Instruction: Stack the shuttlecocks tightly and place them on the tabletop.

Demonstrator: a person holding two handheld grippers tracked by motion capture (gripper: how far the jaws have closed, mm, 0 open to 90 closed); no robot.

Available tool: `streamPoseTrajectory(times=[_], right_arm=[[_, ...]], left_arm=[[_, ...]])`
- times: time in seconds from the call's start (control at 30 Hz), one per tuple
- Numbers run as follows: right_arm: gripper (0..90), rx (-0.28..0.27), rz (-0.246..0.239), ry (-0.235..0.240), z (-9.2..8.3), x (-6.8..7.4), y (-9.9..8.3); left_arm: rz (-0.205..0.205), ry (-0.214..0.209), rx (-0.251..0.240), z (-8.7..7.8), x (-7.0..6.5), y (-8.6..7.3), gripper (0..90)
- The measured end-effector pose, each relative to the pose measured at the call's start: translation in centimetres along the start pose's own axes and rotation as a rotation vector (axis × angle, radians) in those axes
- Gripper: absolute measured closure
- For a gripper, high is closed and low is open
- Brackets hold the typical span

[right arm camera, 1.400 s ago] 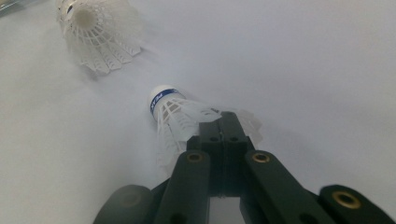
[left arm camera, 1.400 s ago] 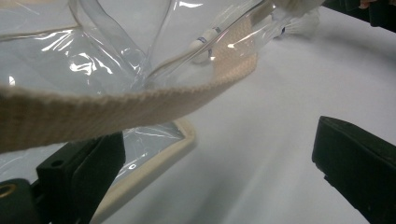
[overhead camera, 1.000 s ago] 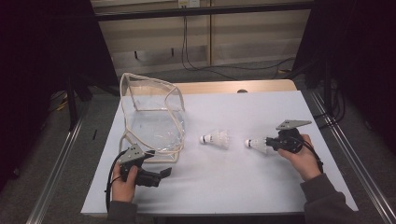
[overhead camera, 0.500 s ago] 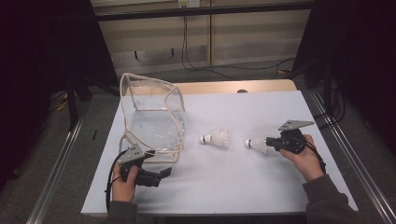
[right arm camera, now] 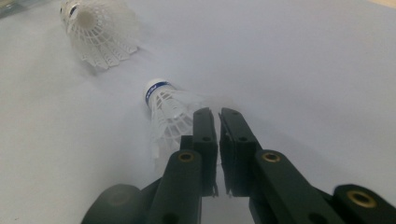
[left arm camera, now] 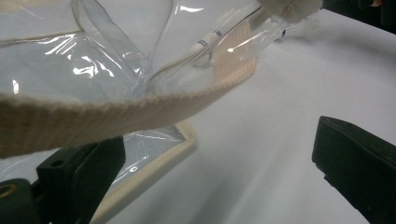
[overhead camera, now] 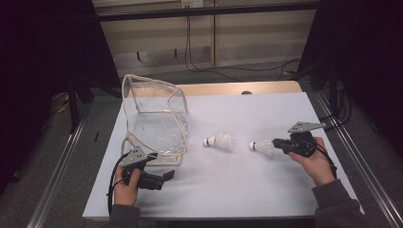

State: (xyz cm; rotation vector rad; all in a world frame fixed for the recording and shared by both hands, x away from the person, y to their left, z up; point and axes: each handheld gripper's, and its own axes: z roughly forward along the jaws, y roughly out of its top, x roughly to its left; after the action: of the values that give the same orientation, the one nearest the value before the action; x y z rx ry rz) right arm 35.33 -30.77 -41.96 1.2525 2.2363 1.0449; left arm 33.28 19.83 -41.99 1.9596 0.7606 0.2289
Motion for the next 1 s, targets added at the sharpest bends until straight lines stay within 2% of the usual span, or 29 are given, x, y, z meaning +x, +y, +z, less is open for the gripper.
streamPoseTrajectory(times=[0.13, 0.4, 0.63, 1.0], right_arm=[[77.4, -0.001, -0.015, -0.019, -0.5, 0.0, 0.2], [70.7, -0.012, -0.005, -0.041, -1.2, -0.3, 0.4], [58.4, -0.028, 0.010, -0.037, -1.4, 0.1, 0.8], [38.9, -0.029, 0.046, 0.008, -0.9, 0.7, 0.9]], left_arm=[[-0.003, 0.001, -0.001, 0.0, 0.0, 0.0, 2.8], [-0.003, 0.001, 0.001, 0.0, 0.0, 0.0, 2.8], [-0.001, 0.003, 0.000, 0.0, 0.0, 0.0, 2.8], [-0.001, 0.001, 0.001, 0.0, 0.0, 0.0, 2.8]])
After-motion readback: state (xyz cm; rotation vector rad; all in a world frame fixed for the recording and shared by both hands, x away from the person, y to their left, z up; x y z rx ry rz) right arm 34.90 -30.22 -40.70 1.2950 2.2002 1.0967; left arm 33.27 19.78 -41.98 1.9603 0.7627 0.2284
